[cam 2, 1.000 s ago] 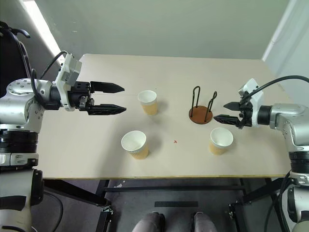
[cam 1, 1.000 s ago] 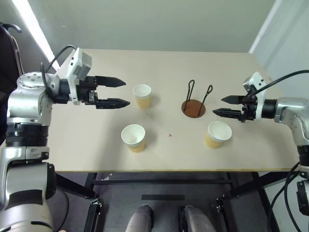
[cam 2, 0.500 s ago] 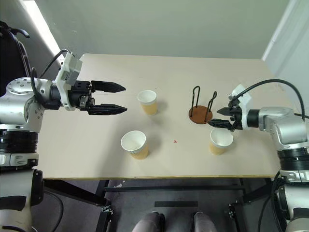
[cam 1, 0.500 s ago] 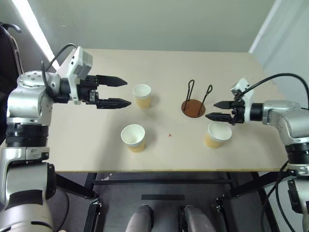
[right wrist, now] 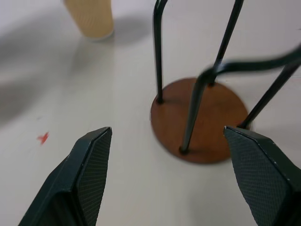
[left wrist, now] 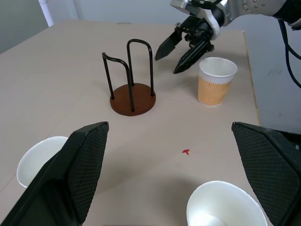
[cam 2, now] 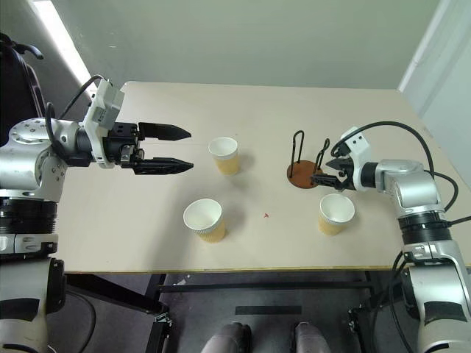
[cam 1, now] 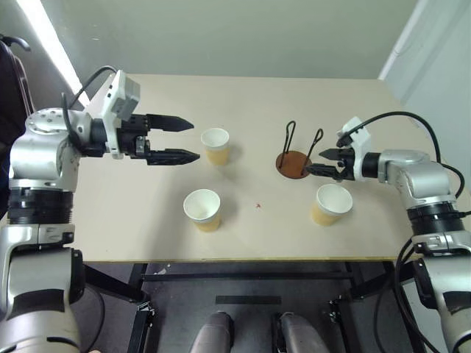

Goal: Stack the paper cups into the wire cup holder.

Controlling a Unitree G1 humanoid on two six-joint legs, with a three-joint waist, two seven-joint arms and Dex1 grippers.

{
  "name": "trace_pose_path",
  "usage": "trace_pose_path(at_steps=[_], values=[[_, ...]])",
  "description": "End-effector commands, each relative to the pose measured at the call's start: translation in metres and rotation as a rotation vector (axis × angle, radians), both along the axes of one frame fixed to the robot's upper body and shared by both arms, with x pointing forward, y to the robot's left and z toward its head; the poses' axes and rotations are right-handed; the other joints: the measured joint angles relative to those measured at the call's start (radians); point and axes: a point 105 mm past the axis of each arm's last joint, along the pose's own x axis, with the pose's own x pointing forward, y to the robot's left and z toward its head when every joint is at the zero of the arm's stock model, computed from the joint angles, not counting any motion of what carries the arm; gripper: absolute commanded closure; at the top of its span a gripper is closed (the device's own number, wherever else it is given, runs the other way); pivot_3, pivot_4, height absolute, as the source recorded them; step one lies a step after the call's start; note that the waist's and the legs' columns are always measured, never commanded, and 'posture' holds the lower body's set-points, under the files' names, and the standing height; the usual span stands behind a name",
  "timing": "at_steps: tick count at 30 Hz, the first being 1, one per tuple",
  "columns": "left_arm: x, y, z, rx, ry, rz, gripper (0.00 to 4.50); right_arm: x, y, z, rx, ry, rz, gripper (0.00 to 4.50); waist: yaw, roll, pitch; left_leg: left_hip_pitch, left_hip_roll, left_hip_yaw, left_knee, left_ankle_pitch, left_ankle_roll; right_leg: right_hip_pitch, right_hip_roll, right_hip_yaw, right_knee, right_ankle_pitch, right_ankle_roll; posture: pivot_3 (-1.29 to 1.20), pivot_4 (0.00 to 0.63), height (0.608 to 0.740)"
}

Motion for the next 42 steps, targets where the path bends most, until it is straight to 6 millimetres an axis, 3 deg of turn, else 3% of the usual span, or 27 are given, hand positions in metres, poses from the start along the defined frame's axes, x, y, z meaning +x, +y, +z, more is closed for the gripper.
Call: trace_pose_path(at_steps=[1,14,19,26,42], values=[[-0.005,0.001,0.013,-0.012,-0.050,-0.004,0.00,0.009,0.005,0.015,-0.018,-0.084,-0.017,0.67,0.001,0.000,0.000,0.000,0.000,0.000,0.000,0.000,0.000,0.000,0.000,0.000,0.000,0.000,0.000,0.00,0.150,0.740],[-0.006,0.003,0.012,-0.004,-0.043,0.002,0.00,0.017,0.019,0.011,-0.044,-0.113,-0.001,0.67,0.002,0.000,0.000,-0.002,0.000,0.000,0.000,0.000,-0.001,-0.002,0.000,0.000,0.000,0.000,-0.001,0.00,0.150,0.740],[-0.006,0.004,0.012,-0.002,-0.038,0.004,0.00,0.015,0.022,0.010,-0.046,-0.102,0.022,1.93,0.002,0.000,0.000,-0.002,0.000,0.000,0.000,0.000,-0.001,-0.002,0.000,0.000,0.000,0.001,-0.001,0.00,0.150,0.740],[-0.009,0.004,0.012,0.012,-0.033,-0.005,0.00,0.012,0.027,0.012,-0.033,-0.089,0.056,4.48,0.001,0.000,0.000,-0.002,0.000,0.000,0.000,0.000,-0.001,-0.002,0.000,0.000,0.000,0.001,-0.001,0.00,0.150,0.740],[-0.030,0.006,-0.013,0.146,0.092,-0.096,0.00,-0.035,0.063,0.023,-0.026,-0.091,0.354,4.48,0.000,0.000,0.000,-0.007,0.000,0.000,0.001,0.000,-0.001,-0.006,0.000,-0.001,0.000,0.000,-0.002,0.00,0.150,0.740]])
